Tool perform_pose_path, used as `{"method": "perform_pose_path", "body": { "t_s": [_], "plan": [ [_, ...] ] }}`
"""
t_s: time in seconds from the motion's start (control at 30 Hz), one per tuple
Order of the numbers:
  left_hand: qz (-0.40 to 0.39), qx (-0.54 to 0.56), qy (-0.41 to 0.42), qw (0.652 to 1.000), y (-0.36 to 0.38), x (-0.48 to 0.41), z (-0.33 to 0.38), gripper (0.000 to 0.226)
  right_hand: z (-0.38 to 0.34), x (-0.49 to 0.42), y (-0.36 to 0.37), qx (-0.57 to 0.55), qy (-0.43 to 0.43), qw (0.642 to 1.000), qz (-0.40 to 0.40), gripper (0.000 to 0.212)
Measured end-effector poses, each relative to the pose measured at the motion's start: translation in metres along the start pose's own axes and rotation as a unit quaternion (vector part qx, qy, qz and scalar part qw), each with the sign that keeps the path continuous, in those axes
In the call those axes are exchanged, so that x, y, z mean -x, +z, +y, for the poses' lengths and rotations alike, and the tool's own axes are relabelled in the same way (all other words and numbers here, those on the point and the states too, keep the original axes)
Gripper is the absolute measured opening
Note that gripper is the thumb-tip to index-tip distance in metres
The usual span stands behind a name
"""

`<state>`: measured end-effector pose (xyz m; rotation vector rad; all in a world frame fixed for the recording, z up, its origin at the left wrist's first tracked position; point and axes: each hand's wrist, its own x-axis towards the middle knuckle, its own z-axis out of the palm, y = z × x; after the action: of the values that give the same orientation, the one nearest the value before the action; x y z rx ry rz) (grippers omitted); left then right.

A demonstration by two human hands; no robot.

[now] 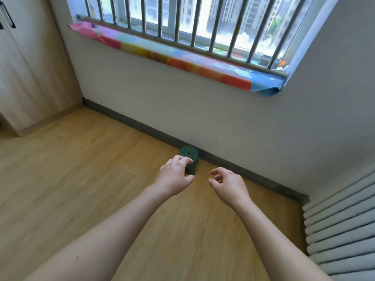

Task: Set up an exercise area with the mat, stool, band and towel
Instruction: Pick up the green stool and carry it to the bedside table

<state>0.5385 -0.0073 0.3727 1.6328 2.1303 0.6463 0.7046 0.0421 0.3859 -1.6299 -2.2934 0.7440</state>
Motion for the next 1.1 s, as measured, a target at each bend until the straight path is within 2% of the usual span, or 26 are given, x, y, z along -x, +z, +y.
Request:
{"method": "perform_pose_path", "body": {
  "t_s": [0.17, 0.37, 0.6, 0.8, 1.1],
  "plan": [
    [-0.015, -0.003, -0.016, 1.000, -0.008, -0.088, -0.029, 0.047, -0.017, -0.077, 0.014, -0.016, 0.022, 0.999, -0.028, 0.032],
    [-0.016, 0.012, -0.041, 0.999, 0.000, -0.188, -0.058, 0.050, -0.001, -0.194, 0.015, -0.014, 0.032, 0.999, -0.033, 0.031],
    [-0.008, 0.049, -0.109, 0.993, 0.025, -0.356, -0.092, 0.050, 0.016, -0.398, 0.043, -0.009, 0.022, 0.996, -0.087, 0.031],
    [-0.014, 0.142, -0.234, 0.962, 0.052, -0.505, -0.112, 0.050, 0.012, -0.573, 0.062, 0.027, -0.005, 0.985, -0.168, 0.032],
    [0.035, 0.265, -0.372, 0.889, 0.083, -0.606, -0.204, 0.052, -0.015, -0.715, 0.137, 0.035, -0.024, 0.975, -0.217, 0.031]
  ]
}}
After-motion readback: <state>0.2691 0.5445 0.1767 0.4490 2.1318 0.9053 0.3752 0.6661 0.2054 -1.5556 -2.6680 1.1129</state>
